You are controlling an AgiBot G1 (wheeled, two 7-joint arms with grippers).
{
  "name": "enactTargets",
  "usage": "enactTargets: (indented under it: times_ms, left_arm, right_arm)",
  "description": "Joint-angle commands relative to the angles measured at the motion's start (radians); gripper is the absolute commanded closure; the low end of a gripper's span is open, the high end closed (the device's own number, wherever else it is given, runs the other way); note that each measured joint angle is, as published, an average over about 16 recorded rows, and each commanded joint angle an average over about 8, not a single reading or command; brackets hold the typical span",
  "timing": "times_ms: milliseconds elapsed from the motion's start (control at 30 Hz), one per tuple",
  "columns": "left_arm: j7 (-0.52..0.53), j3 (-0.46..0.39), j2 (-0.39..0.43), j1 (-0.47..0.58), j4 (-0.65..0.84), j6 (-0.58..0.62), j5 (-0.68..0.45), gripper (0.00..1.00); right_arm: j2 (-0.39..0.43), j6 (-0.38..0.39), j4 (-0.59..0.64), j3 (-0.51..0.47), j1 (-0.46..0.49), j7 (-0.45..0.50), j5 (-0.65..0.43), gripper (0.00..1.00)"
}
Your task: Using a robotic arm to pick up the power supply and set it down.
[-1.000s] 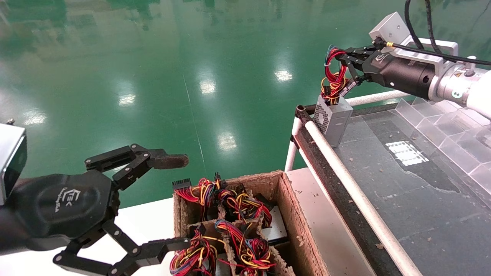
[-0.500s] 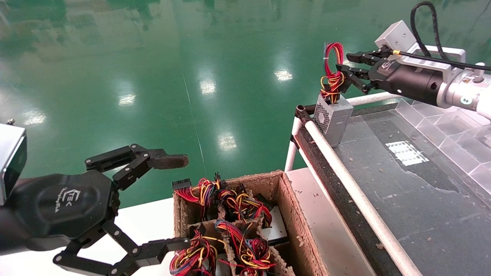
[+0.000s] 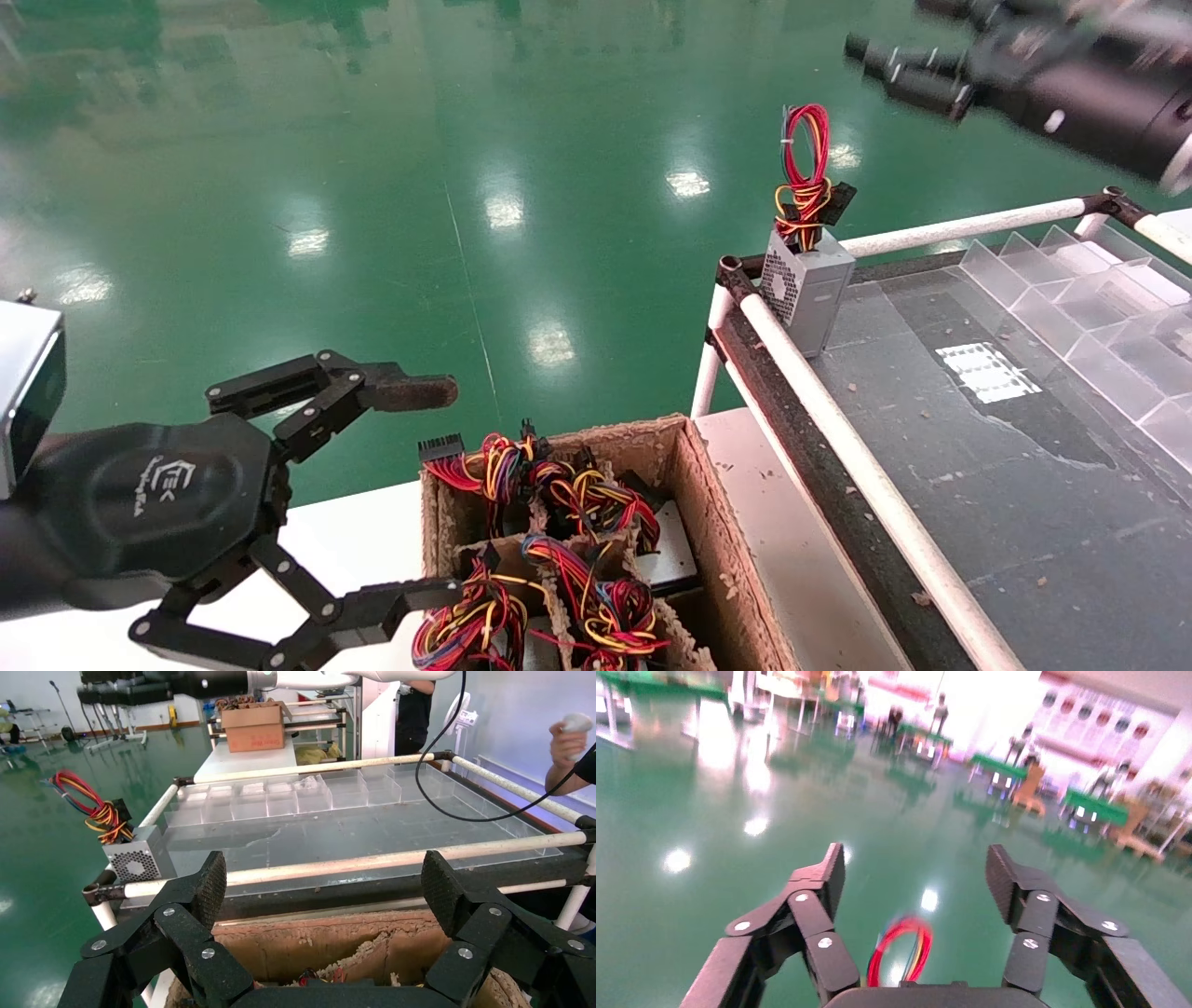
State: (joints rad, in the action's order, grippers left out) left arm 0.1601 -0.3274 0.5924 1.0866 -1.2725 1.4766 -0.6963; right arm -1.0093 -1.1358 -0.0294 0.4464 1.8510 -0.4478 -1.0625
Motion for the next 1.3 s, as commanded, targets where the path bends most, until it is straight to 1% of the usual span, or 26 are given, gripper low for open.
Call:
enactTargets:
  times_ms: [33, 167, 1200, 1300]
  left_arm:
    - [0.0, 0.0, 0.0, 0.0, 0.0, 0.0, 0.0, 0.0]
    - [0.0, 0.0, 0.0, 0.0, 0.0, 0.0, 0.0, 0.0]
    - [-0.001, -0.001, 0.0, 0.0, 0.001, 0.0, 0.001, 0.0]
    - [-0.001, -0.001, 0.0, 0.0, 0.001, 0.0, 0.001, 0.0]
  right_arm:
    - [0.008, -0.022, 0.004, -0.02, 0.004, 0.02, 0.029, 0.0]
    - [0.032, -0.048, -0.064, -0.035, -0.038, 0.061, 0.055, 0.0]
    - [0.237, -0.223, -0.731, -0.109, -0.452, 0.383, 0.21, 0.0]
    - [0.247, -0.231, -0.764, -0.112, -0.472, 0.398, 0.218, 0.0]
